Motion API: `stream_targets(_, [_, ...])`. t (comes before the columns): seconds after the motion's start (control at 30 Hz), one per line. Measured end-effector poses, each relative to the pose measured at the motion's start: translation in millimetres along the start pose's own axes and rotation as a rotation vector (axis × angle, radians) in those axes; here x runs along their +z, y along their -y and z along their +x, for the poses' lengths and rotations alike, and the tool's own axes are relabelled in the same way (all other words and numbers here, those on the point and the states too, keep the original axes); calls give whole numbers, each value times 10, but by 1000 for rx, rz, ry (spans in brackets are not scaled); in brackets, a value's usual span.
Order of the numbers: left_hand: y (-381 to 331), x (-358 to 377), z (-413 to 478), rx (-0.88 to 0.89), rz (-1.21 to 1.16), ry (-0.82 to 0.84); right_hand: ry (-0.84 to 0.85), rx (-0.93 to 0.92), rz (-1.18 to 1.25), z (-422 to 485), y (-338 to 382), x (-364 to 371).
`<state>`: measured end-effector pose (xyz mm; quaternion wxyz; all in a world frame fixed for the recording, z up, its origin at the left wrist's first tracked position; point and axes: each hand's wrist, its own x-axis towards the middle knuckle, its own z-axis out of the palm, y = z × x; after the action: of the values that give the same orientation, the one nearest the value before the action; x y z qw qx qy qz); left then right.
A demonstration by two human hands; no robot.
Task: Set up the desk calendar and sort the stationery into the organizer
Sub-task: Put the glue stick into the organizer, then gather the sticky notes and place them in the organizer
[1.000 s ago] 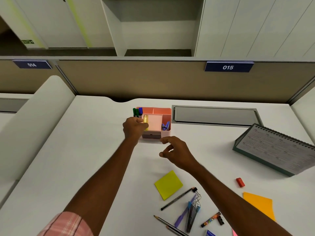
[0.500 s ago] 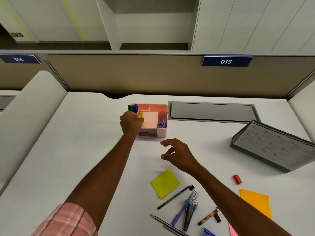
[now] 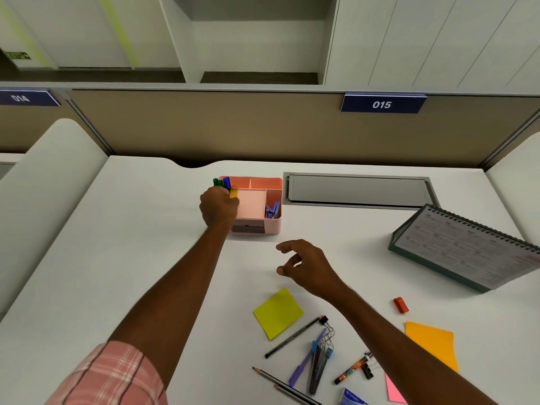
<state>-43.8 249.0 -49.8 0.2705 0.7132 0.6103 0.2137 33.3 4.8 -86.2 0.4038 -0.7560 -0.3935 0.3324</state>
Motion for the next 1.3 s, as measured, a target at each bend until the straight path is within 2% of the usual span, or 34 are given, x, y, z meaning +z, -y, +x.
stream_targets(0.27, [-34, -27, -87, 39, -44, -33, -13, 14, -17, -41, -85, -69])
stream_targets(0.43, [22, -14, -602, 228, -57, -56, -28, 42, -36, -90, -199, -105])
stream_targets(0.5, [175, 28, -947, 298, -60, 28, -20, 50, -55, -124, -280, -98])
stream_targets(0.6, [511, 97, -1413, 297, 29, 274, 12, 55, -118, -185, -384, -79])
stream_targets(0.7, [803, 163, -1715, 253, 239, 538, 84, 95, -222, -267, -481, -48])
stream_targets(0.77, [922, 187, -1846, 262, 354, 616, 146, 118, -279, -333, -556, 3])
stream_targets(0.87, [992, 221, -1954, 319, 450, 617, 204, 139, -330, -430, -626, 110])
stream_targets(1.0, [977, 259, -2021, 382, 500, 583, 169, 118, -443, -526, -588, 262])
stream_targets(1.13, [960, 302, -2055, 378, 453, 557, 134, 81, -548, -598, -538, 378])
stream_targets(1.3, [942, 344, -2027, 373, 390, 551, 91, 47, -563, -619, -570, 445])
